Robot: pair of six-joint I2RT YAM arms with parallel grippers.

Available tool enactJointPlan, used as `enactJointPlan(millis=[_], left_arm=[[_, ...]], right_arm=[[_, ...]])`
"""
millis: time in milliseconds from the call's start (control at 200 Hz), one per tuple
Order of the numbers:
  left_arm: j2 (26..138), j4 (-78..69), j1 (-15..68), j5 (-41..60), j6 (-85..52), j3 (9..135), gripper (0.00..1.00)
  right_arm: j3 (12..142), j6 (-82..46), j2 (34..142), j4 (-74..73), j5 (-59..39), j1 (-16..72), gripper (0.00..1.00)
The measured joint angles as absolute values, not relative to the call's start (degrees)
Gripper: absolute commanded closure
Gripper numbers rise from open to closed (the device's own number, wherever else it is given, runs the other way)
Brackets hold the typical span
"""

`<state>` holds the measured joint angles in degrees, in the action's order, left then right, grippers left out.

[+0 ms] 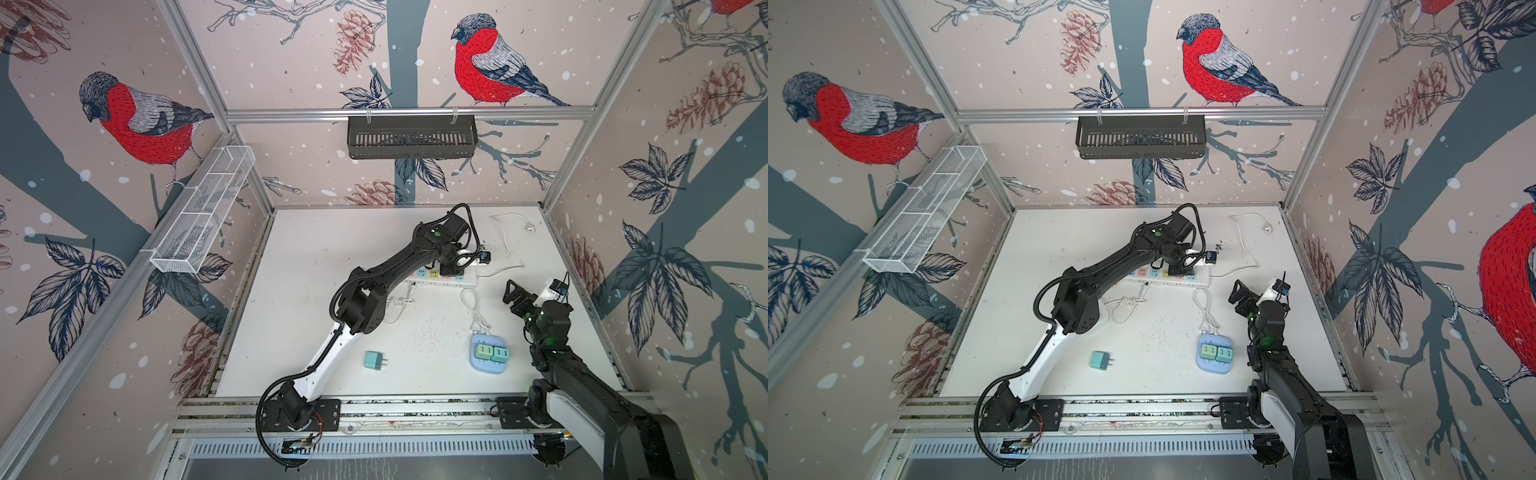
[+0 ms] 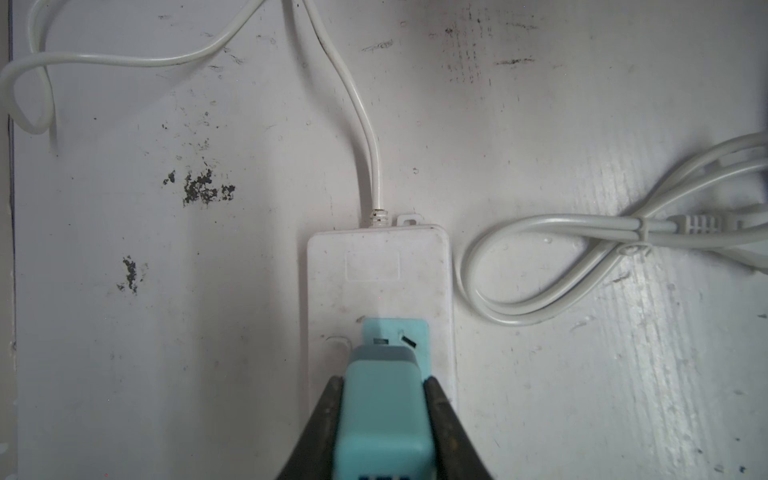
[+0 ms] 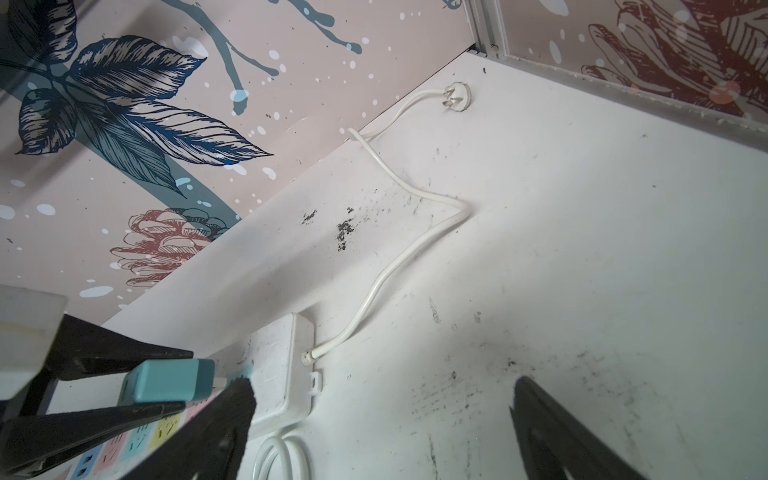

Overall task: Insert the plug
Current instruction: 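Lower the teal adapter with the left gripper into the end socket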

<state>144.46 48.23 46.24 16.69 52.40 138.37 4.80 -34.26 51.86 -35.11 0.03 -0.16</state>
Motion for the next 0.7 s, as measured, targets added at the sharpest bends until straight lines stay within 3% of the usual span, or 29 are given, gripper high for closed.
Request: enactJointPlan(millis=[700], left_arm=[[146.39,49.04,46.94,14.15,49.36,140.53,1.00]], right_arm=[[4.80,-34.24,52.05,-35.22,-0.03,-0.10,0.04]])
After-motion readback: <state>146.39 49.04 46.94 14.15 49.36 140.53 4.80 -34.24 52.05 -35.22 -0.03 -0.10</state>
